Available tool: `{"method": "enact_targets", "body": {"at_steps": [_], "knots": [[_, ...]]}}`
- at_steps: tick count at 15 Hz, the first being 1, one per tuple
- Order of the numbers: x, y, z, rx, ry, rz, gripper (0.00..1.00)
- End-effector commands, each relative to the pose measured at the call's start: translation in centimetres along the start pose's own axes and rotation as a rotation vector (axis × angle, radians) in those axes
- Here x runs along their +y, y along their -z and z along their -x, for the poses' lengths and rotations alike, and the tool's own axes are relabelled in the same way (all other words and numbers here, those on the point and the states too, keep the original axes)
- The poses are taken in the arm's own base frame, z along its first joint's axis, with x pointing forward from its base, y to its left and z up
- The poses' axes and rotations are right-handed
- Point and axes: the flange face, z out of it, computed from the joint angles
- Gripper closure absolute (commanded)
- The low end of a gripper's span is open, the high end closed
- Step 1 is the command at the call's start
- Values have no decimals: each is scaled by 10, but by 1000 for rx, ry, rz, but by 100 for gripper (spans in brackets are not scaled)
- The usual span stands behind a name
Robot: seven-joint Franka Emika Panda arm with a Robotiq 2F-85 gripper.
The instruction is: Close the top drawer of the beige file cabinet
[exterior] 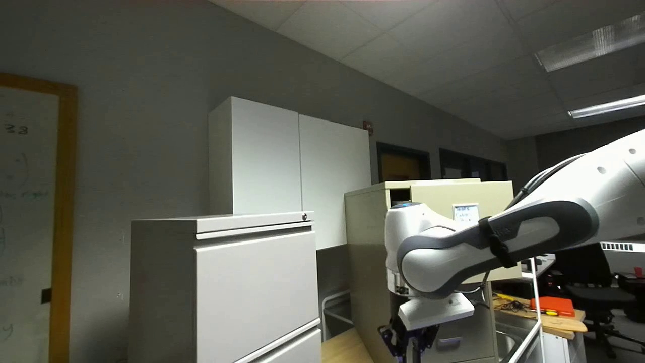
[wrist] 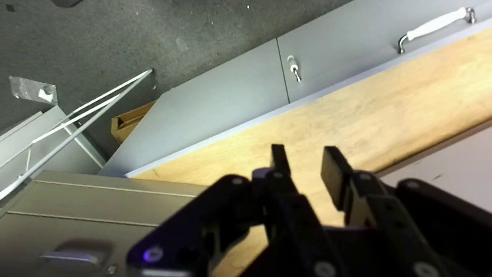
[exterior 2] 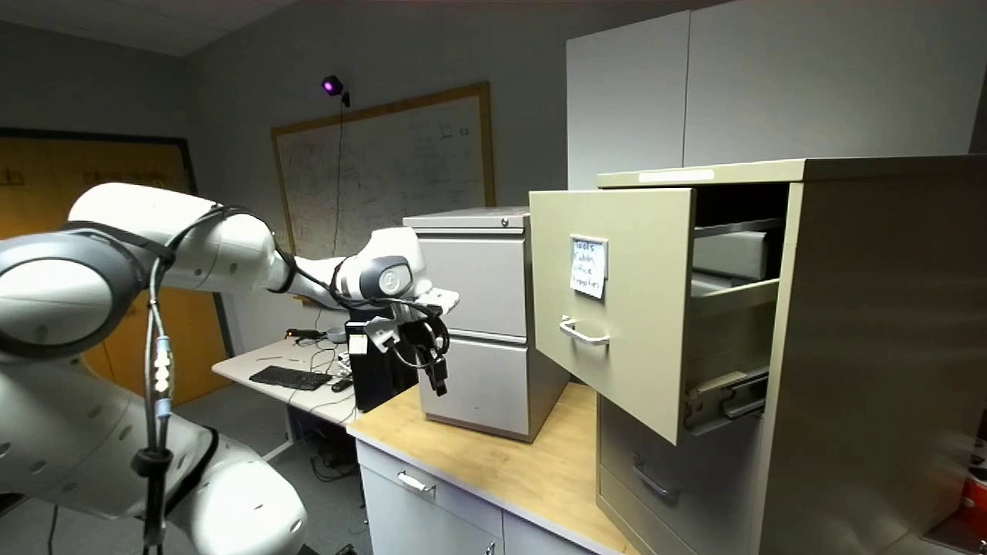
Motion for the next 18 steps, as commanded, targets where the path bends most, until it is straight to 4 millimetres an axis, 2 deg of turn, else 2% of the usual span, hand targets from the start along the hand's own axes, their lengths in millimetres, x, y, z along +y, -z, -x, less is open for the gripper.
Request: {"method": "enact_targets", "body": {"at_steps": [1,2,6,11,14,18], "knots": [[39,20,5,138,-139,1,97],[48,24,5,169,-177,5,100],[86,49,2,279,-346,15,100],[114,85,5,433,-542,29,100],[120,104,8,541,-639,45,100],[112,127,7,716,-684,73,100]]}}
